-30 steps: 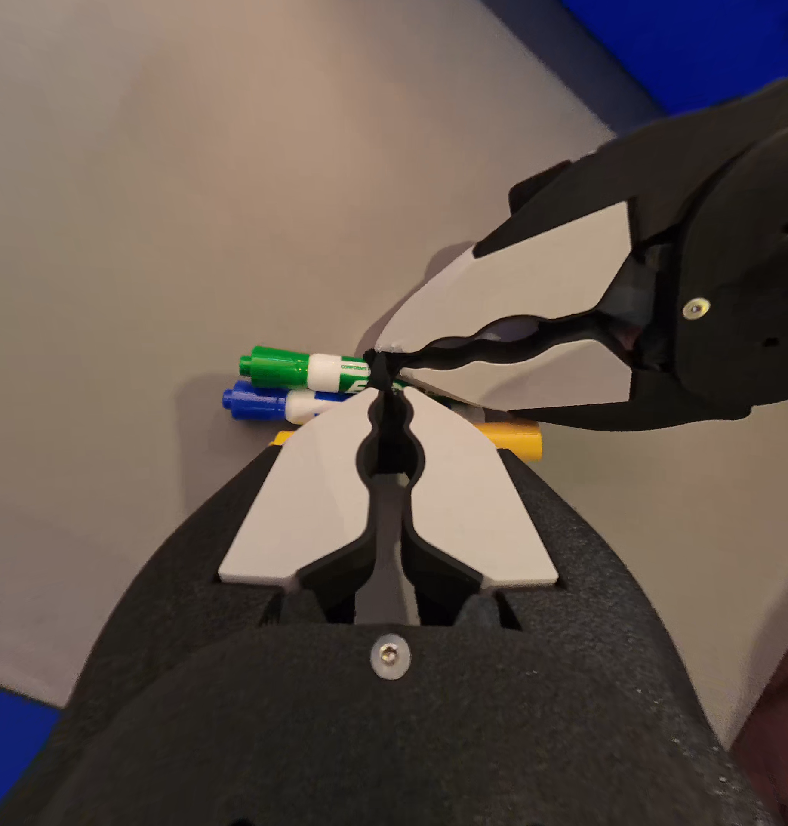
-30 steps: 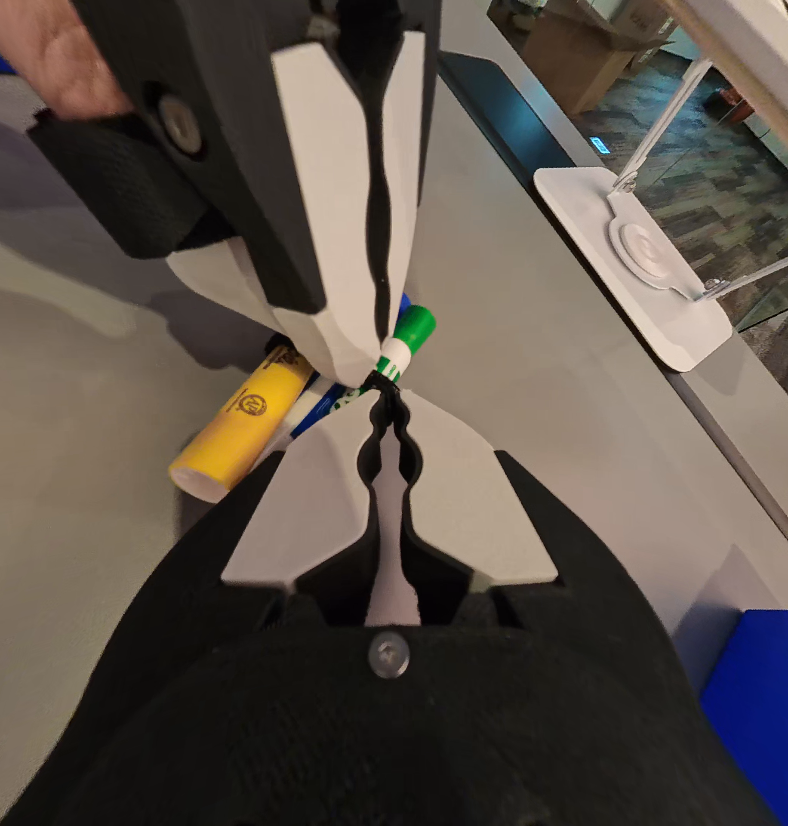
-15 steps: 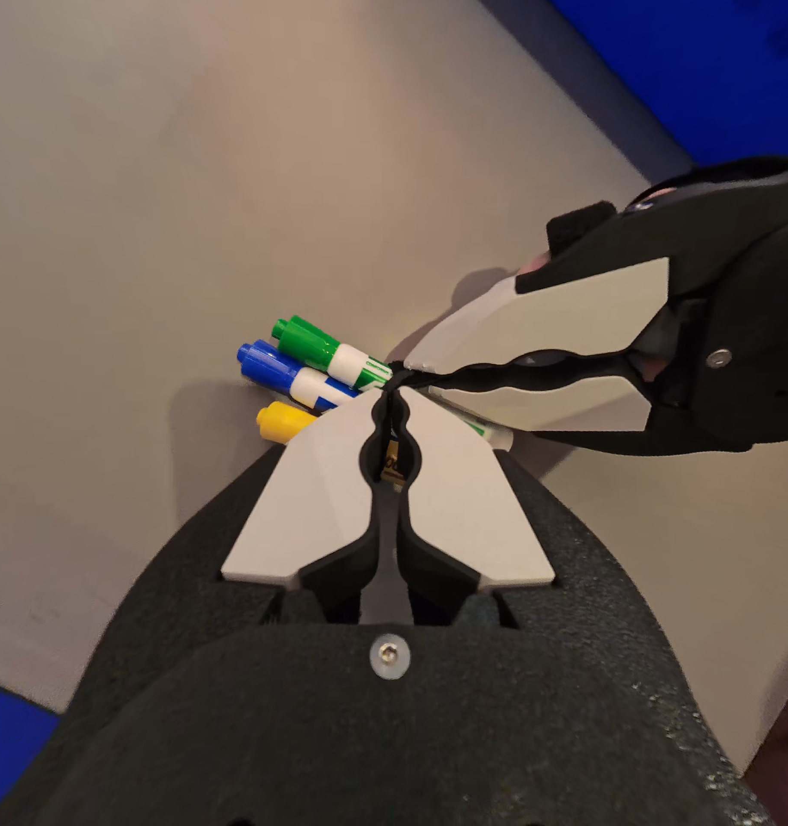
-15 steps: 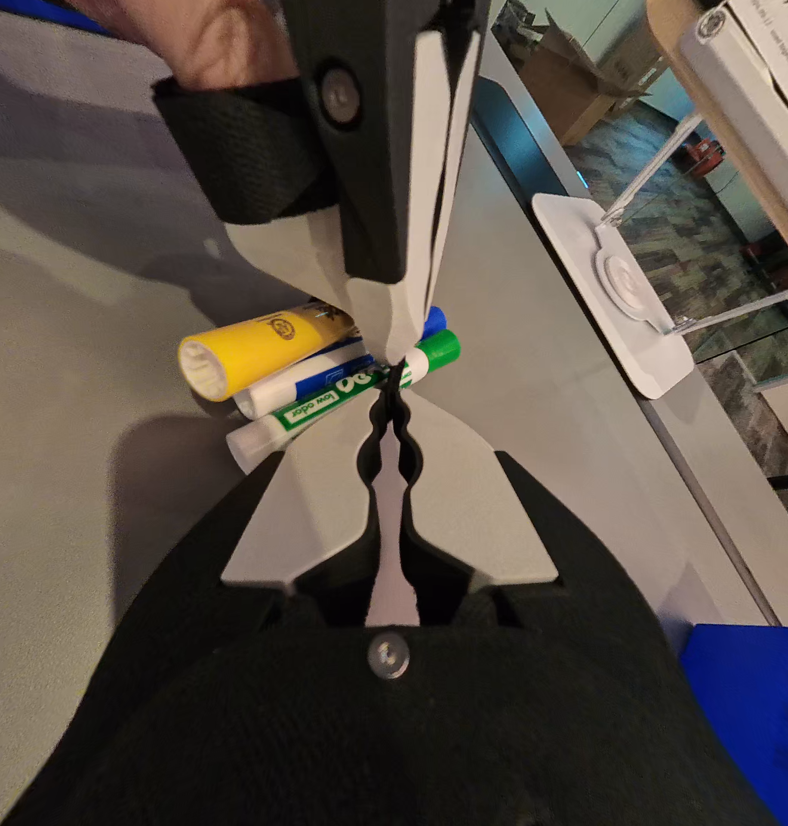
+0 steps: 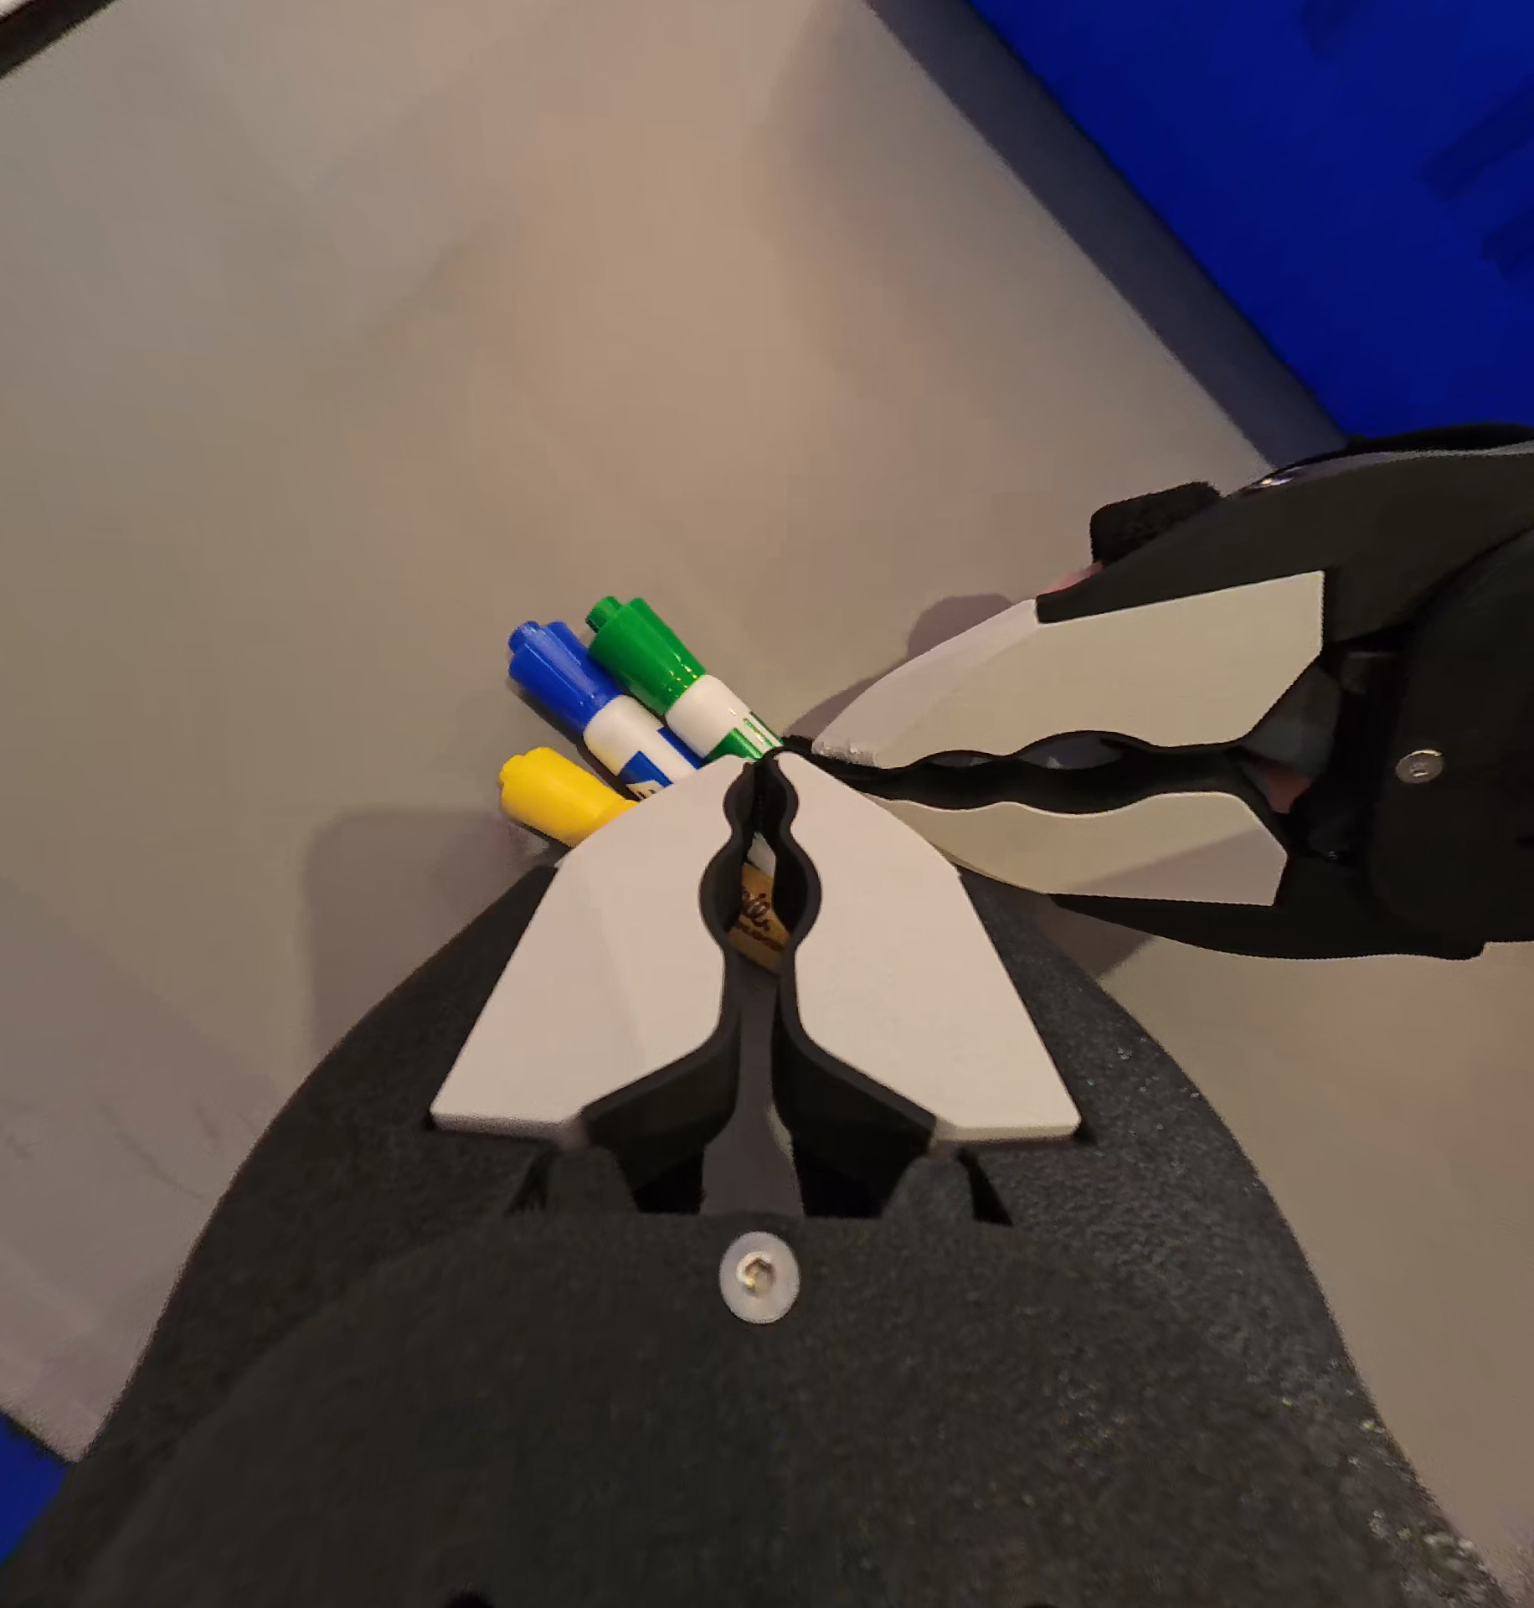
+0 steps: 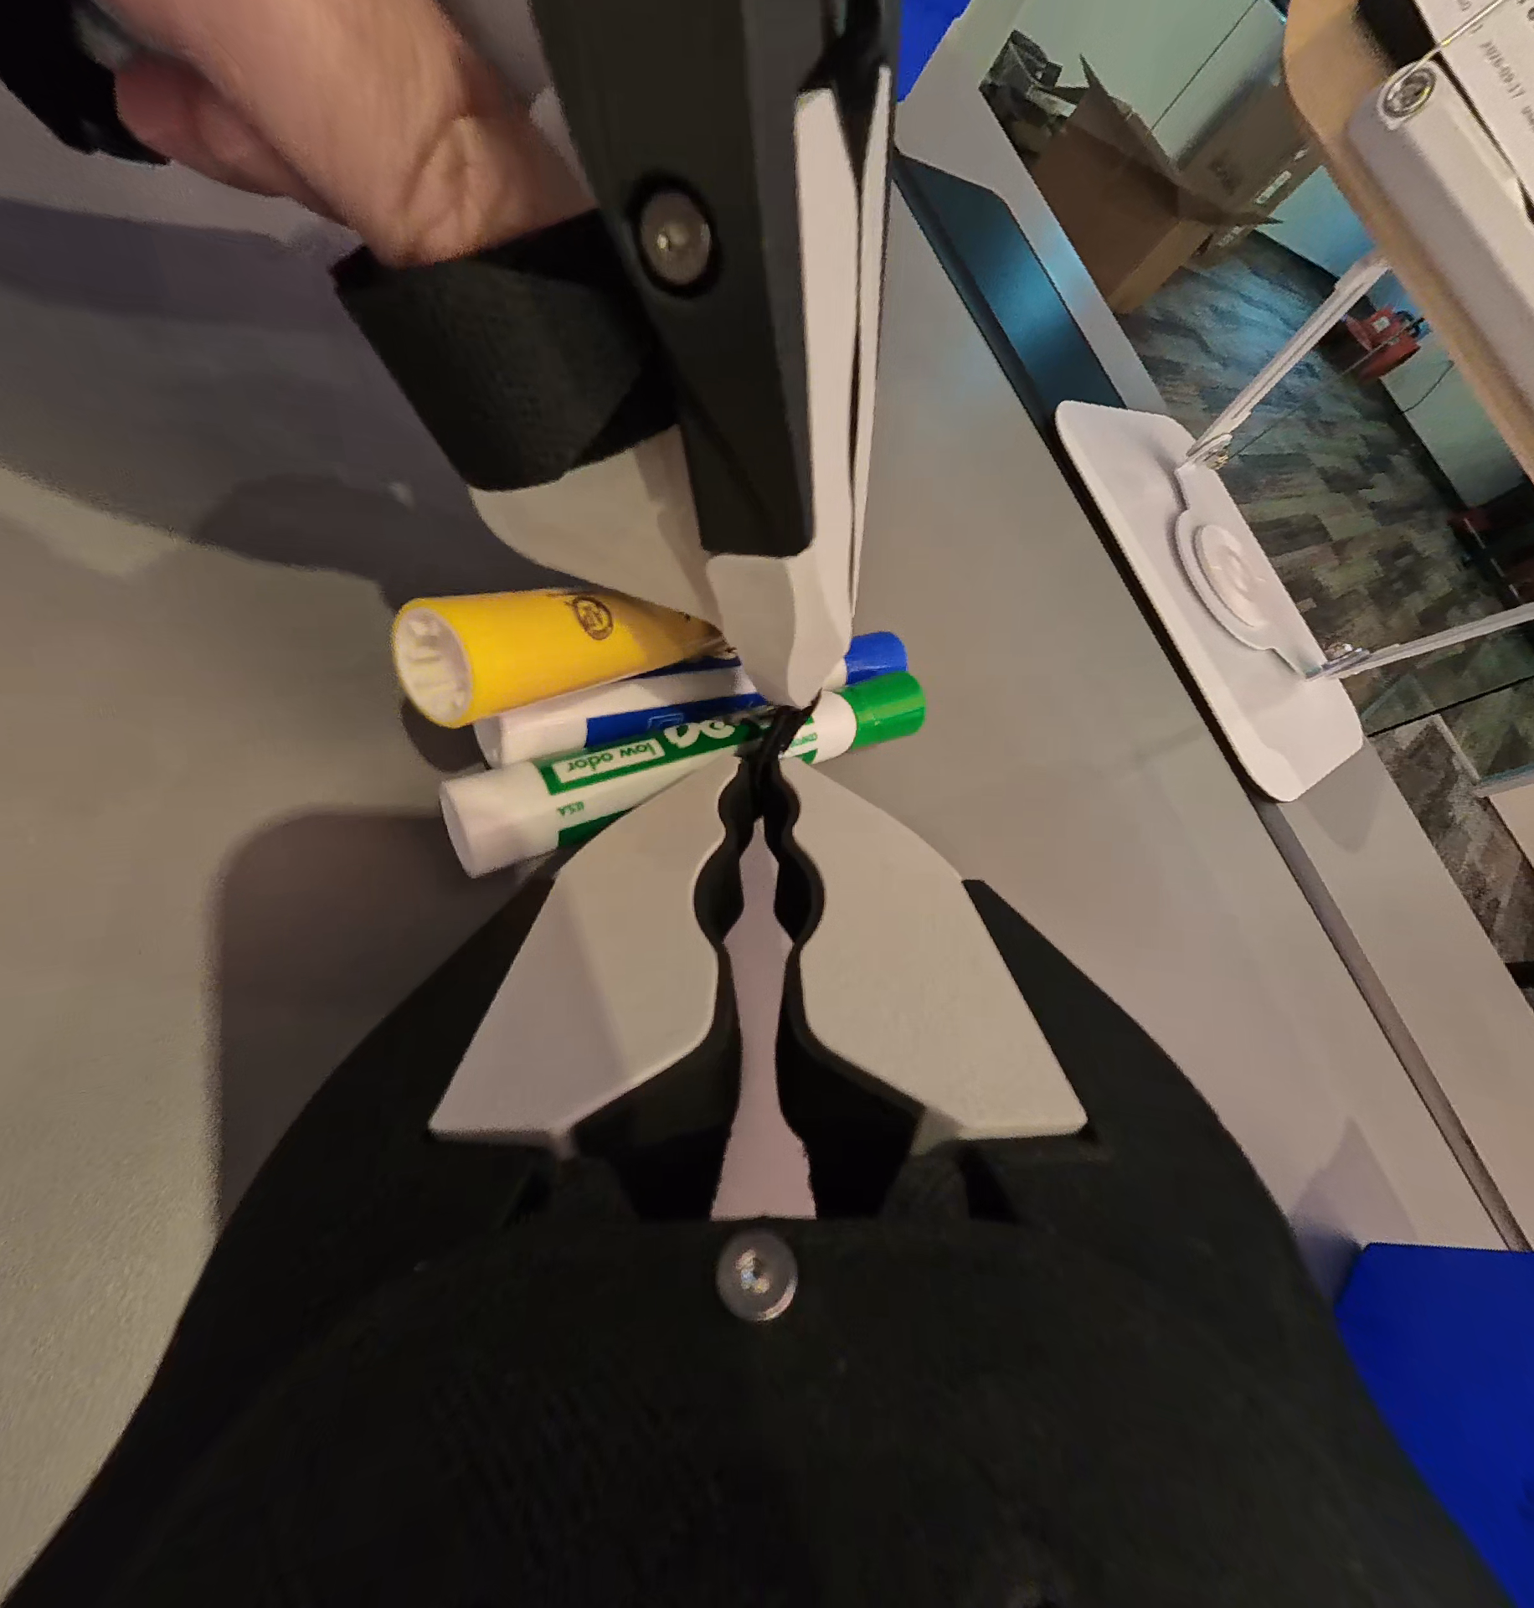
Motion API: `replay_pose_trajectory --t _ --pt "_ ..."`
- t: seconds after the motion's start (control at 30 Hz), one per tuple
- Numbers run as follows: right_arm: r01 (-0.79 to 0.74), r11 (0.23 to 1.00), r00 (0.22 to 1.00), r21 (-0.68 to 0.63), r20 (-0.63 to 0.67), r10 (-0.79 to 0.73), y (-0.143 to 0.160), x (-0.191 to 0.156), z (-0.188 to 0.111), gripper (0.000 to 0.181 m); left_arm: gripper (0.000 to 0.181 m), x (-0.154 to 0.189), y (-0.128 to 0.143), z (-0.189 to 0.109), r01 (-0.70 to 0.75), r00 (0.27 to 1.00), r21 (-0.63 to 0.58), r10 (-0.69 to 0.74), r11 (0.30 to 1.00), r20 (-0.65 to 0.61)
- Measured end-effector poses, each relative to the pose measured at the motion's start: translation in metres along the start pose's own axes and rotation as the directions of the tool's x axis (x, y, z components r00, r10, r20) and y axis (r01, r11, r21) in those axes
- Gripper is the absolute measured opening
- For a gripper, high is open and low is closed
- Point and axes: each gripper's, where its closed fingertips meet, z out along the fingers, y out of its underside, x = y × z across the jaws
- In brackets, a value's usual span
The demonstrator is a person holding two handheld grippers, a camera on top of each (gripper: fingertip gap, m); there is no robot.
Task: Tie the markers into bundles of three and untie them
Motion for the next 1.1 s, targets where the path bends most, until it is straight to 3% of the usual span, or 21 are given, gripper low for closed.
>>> replay_pose_trajectory --t 0.23,0.3,0.33,0.37,0.4,0.43,0.53,0.7,0.8,1.1 --pt "0.013 1.0 1.0 0.002 -0.001 -0.013 0.001 0.001 -0.002 0.003 0.0 -0.001 -0.005 0.001 0.09 0.996 0.078 -0.088 0.993 -0.027" --pt "0.058 0.998 0.997 -0.005 0.056 -0.058 0.001 -0.012 -0.003 0.003 0.001 -0.022 -0.012 -0.008 0.049 0.991 0.141 -0.065 0.989 0.115" --pt "0.114 0.993 0.993 -0.018 0.036 -0.113 0.002 -0.015 -0.003 0.003 0.001 -0.026 -0.021 -0.017 0.068 0.99 0.205 -0.091 0.976 0.105" --pt "0.157 0.987 0.988 -0.028 -0.001 -0.157 0.001 -0.012 -0.003 0.003 0.001 -0.015 -0.028 -0.022 0.166 0.986 0.229 -0.162 0.959 -0.034" --pt "0.143 0.989 0.99 -0.036 -0.01 -0.143 0.002 -0.009 -0.002 0.004 0.001 -0.004 -0.03 -0.022 0.241 0.966 0.196 -0.216 0.951 -0.142" --pt "0.093 0.995 0.996 -0.04 0.007 -0.093 0.003 -0.008 0.0 0.003 0.001 -0.001 -0.03 -0.021 0.246 0.964 0.196 -0.219 0.949 -0.151" --pt "0.032 0.999 0.999 -0.043 0.032 -0.031 0.008 -0.003 -0.001 0.004 0.001 -0.004 -0.024 -0.015 0.167 0.985 0.193 -0.157 0.967 -0.067" --pt "-0.116 0.993 0.993 -0.02 0.035 0.117 0.01 0.011 -0.01 0.003 0.001 -0.002 -0.018 -0.026 0.242 0.969 0.247 -0.219 0.938 -0.114" --pt "-0.186 0.981 0.98 -0.048 0.062 0.189 0.018 0.011 -0.01 0.003 0.001 -0.004 -0.004 -0.031 0.255 0.967 0.248 -0.243 0.935 -0.079" --pt "-0.374 0.91 0.923 -0.181 0.029 0.385 0.037 0.007 -0.017 0.006 0.001 0.002 0.033 -0.035 0.483 0.875 0.281 -0.445 0.829 -0.19"
